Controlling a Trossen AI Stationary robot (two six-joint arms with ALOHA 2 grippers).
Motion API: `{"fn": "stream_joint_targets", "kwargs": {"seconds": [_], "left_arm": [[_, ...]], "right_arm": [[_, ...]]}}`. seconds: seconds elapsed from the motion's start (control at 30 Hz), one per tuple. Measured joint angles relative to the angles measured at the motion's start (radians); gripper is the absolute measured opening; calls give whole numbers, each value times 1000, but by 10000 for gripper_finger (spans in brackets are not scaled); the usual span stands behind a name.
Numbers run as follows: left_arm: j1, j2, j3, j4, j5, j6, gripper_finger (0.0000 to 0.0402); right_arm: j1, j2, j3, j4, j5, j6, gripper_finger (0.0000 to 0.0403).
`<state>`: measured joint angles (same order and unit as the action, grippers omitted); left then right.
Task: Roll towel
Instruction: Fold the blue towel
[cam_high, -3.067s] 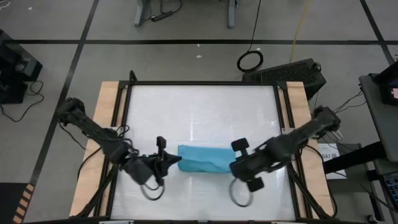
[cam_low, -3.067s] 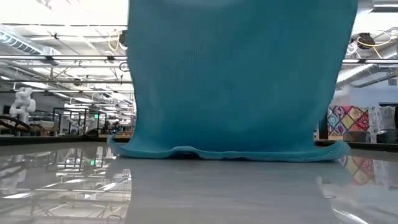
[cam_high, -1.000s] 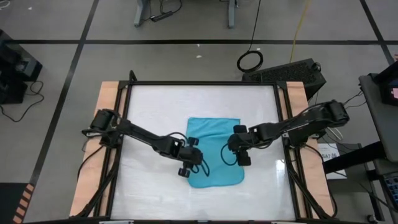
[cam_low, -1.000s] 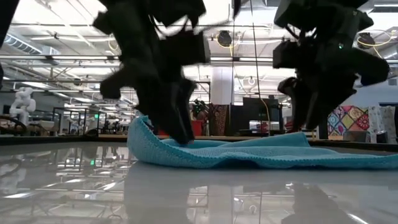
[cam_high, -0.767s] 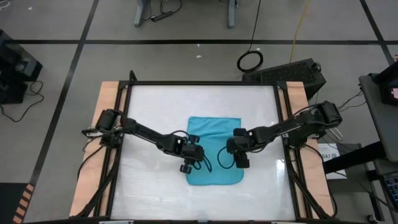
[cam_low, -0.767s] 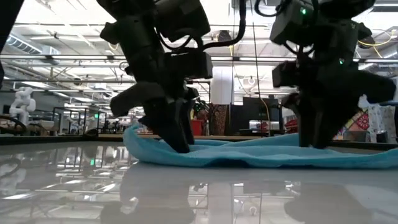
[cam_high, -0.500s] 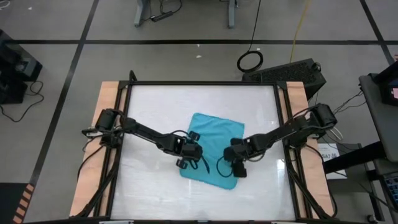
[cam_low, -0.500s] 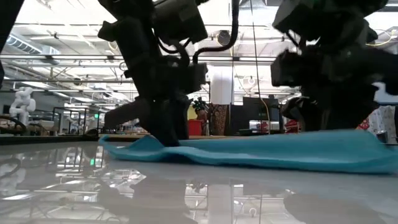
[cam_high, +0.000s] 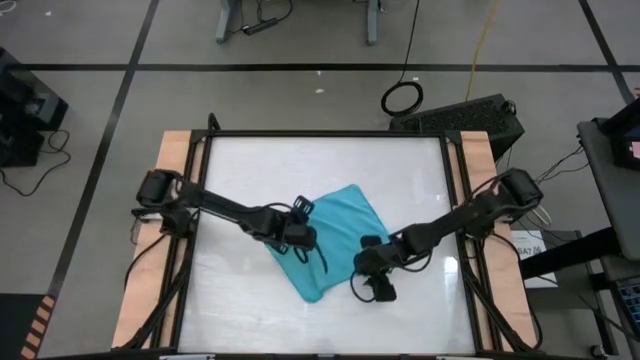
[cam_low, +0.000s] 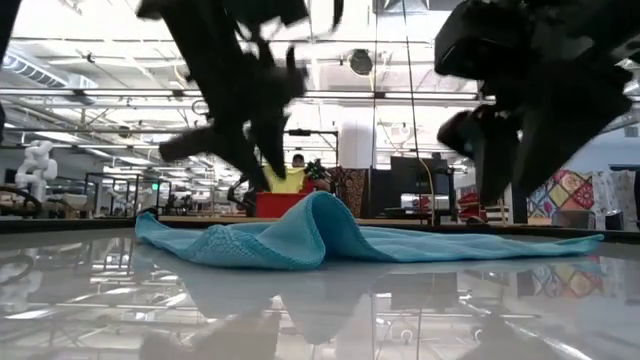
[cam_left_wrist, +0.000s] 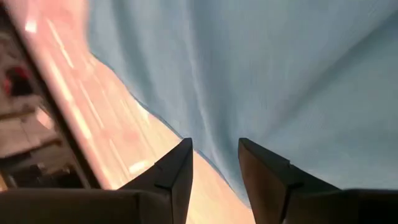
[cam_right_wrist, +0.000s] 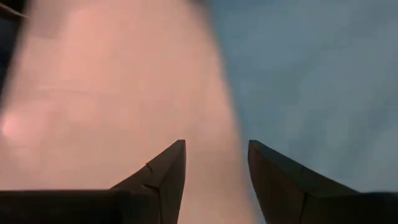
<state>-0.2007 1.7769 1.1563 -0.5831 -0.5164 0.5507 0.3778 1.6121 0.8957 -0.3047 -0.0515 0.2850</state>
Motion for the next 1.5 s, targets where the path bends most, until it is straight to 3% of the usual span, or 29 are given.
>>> {"fn": "stream_joint_targets", "kwargs": {"seconds": [0.07,0.13,0.27,0.37,0.63,0.83,1.23,1.37,1.5], "left_arm": [[-26,-36,1,13,31,-38,134],[-44,-55,1,34,129,-96,134],[-71,-48,1,38,357,-255,134],[-93,-18,2,50,424,-338,134],[-145,87,2,48,435,-413,134],[-165,120,7,-7,419,-408,134],[-209,116,5,-292,263,-252,134],[-214,95,1,-327,269,-250,134],[-214,44,8,-330,279,-254,134]], "right_arm": [[-6,-31,3,-55,111,-31,164],[-23,-43,2,-93,197,-68,164],[-75,-43,2,-95,204,-130,164],[-118,-28,-2,-96,202,-165,164],[-218,7,-40,-116,195,-197,164],[-241,7,-87,-123,106,-134,164],[-101,2,-102,-100,-79,92,164],[-74,-32,-107,-118,-76,103,164],[-79,-104,-106,-150,49,76,164]]}}
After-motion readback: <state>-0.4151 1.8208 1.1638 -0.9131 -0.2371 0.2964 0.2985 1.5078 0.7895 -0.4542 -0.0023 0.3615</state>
